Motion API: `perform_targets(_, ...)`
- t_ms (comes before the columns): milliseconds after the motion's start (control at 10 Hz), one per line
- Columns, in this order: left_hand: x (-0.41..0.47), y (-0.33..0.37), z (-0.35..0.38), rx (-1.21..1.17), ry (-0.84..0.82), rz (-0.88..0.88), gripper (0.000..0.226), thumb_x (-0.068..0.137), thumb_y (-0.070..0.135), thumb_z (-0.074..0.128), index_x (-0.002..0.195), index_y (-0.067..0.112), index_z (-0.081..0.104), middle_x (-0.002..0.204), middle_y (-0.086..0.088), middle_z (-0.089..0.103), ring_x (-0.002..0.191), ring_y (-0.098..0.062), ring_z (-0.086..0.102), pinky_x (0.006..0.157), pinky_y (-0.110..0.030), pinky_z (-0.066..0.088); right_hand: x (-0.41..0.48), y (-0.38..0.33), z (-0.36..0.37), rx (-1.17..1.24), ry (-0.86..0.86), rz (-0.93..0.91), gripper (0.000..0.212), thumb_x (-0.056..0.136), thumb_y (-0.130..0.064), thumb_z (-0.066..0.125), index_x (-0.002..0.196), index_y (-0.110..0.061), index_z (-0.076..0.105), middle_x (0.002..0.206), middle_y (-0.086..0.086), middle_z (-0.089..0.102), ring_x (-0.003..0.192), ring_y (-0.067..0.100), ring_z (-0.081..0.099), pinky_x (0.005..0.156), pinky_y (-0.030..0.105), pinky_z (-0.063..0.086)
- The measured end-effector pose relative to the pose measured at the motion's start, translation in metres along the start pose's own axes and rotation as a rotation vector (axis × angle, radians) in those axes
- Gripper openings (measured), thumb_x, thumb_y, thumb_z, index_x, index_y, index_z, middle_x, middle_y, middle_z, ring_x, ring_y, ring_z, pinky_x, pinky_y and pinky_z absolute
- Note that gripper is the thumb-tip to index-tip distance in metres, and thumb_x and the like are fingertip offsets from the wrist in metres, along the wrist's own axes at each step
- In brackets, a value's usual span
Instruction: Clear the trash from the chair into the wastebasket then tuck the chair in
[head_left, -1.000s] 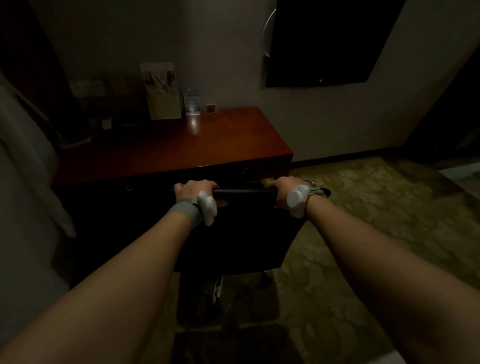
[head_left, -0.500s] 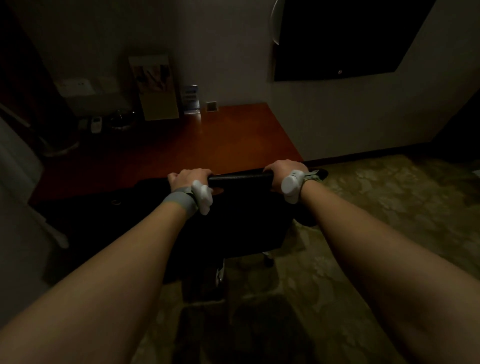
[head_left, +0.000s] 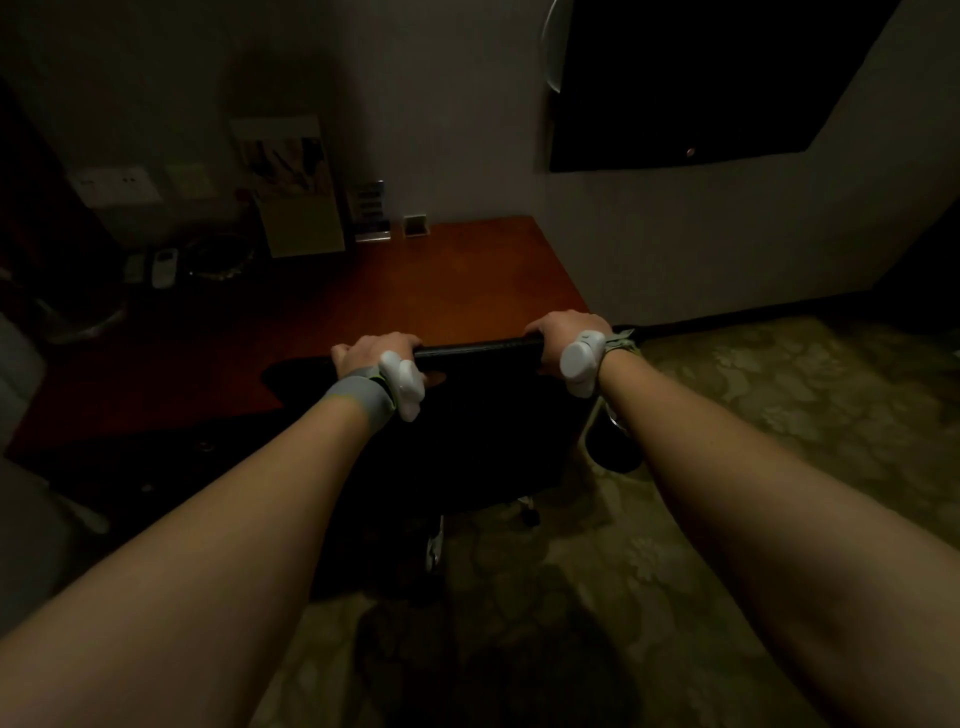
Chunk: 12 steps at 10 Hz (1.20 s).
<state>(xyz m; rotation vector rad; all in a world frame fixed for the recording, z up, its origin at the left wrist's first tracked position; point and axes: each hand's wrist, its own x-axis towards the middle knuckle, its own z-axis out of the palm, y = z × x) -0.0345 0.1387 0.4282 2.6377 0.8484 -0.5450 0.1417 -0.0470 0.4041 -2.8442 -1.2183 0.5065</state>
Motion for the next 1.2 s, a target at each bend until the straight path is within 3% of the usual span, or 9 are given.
perform_targets(100, 0.020, -0.005, -0.010, -0.018, -0.065, 0.000, 0.055, 0.086, 0.035, 0.063, 0.137, 0.039, 0.041, 0.134, -0.001, 0.055, 0.124, -0.032, 0.049, 0.090, -0.044, 0.032, 0.014, -0.001, -0.007, 0.008, -0.009, -0.003, 0.051, 0.081, -0.019, 0.064, 0.126, -0.039, 0.054, 0.125, -0.002, 0.064, 0.103, 0.024, 0.062, 0.073, 0.030, 0.040)
perform_targets(200, 0.049, -0.013, -0.019, -0.006, -0.139, 0.032, 0.066, 0.073, 0.057, 0.065, 0.133, 0.038, 0.046, 0.133, 0.001, 0.056, 0.124, -0.032, 0.051, 0.102, -0.053, 0.035, 0.025, -0.005, -0.015, 0.011, -0.052, -0.006, 0.047, 0.081, -0.018, 0.065, 0.124, -0.034, 0.056, 0.122, -0.001, 0.065, 0.096, 0.021, 0.061, 0.072, 0.029, 0.040)
perform_targets(300, 0.101, -0.022, -0.014, -0.030, -0.174, 0.064, 0.106, 0.036, 0.083, 0.057, 0.130, 0.037, 0.048, 0.132, 0.000, 0.057, 0.120, -0.032, 0.055, 0.104, -0.053, 0.039, 0.036, -0.003, -0.020, 0.000, -0.060, -0.003, 0.053, 0.077, -0.015, 0.068, 0.126, -0.033, 0.055, 0.127, -0.002, 0.063, 0.106, 0.023, 0.062, 0.073, 0.029, 0.040)
perform_targets(500, 0.126, -0.019, -0.011, -0.024, -0.198, 0.093, 0.115, 0.027, 0.085, 0.052, 0.131, 0.035, 0.048, 0.133, 0.000, 0.057, 0.121, -0.031, 0.055, 0.105, -0.053, 0.040, 0.050, 0.004, -0.023, -0.028, -0.042, 0.007, 0.060, 0.070, -0.013, 0.071, 0.124, -0.033, 0.054, 0.122, 0.000, 0.065, 0.102, 0.025, 0.064, 0.072, 0.032, 0.048)
perform_targets(700, 0.092, -0.002, -0.023, 0.053, -0.208, 0.054, 0.078, 0.081, 0.061, 0.056, 0.145, 0.020, 0.038, 0.148, -0.004, 0.045, 0.135, -0.024, 0.045, 0.114, -0.041, 0.035, 0.053, 0.007, -0.021, -0.073, -0.014, -0.025, 0.049, 0.070, -0.018, 0.070, 0.115, -0.034, 0.058, 0.100, -0.011, 0.065, 0.082, 0.018, 0.060, 0.072, 0.035, 0.055)
perform_targets(900, 0.052, 0.016, -0.006, 0.036, 0.127, 0.121, 0.052, 0.082, 0.043, 0.067, 0.122, 0.010, 0.061, 0.122, -0.013, 0.066, 0.114, -0.030, 0.062, 0.094, -0.035, 0.048, 0.047, 0.018, -0.016, -0.080, -0.048, -0.072, 0.042, 0.065, -0.021, 0.073, 0.091, -0.045, 0.052, 0.086, -0.012, 0.063, 0.078, 0.018, 0.064, 0.073, 0.042, 0.059)
perform_targets(1000, 0.045, 0.021, -0.025, 0.081, -0.022, 0.061, 0.062, 0.084, 0.050, 0.061, 0.132, 0.012, 0.053, 0.135, -0.011, 0.057, 0.126, -0.028, 0.054, 0.103, -0.033, 0.041, 0.039, 0.013, -0.028, -0.026, -0.102, -0.091, 0.043, 0.070, -0.025, 0.074, 0.107, -0.038, 0.056, 0.096, -0.009, 0.064, 0.086, 0.021, 0.065, 0.079, 0.041, 0.058)
perform_targets(1100, 0.043, 0.024, -0.060, 0.088, -0.327, -0.001, 0.074, 0.086, 0.063, 0.048, 0.144, 0.019, 0.039, 0.148, -0.004, 0.043, 0.137, -0.024, 0.042, 0.113, -0.034, 0.033, 0.032, 0.008, -0.048, 0.069, -0.240, -0.097, 0.058, 0.080, -0.039, 0.072, 0.130, -0.018, 0.052, 0.118, -0.001, 0.060, 0.104, 0.023, 0.061, 0.080, 0.031, 0.047)
perform_targets(1200, 0.044, 0.035, -0.075, -0.178, -0.224, 0.065, 0.064, 0.089, 0.060, 0.045, 0.139, 0.020, 0.046, 0.139, 0.000, 0.052, 0.132, -0.024, 0.048, 0.113, -0.041, 0.037, 0.023, 0.002, -0.058, 0.255, -0.309, -0.132, 0.065, 0.084, -0.055, 0.061, 0.132, -0.012, 0.053, 0.132, 0.003, 0.058, 0.114, 0.022, 0.058, 0.086, 0.028, 0.045)
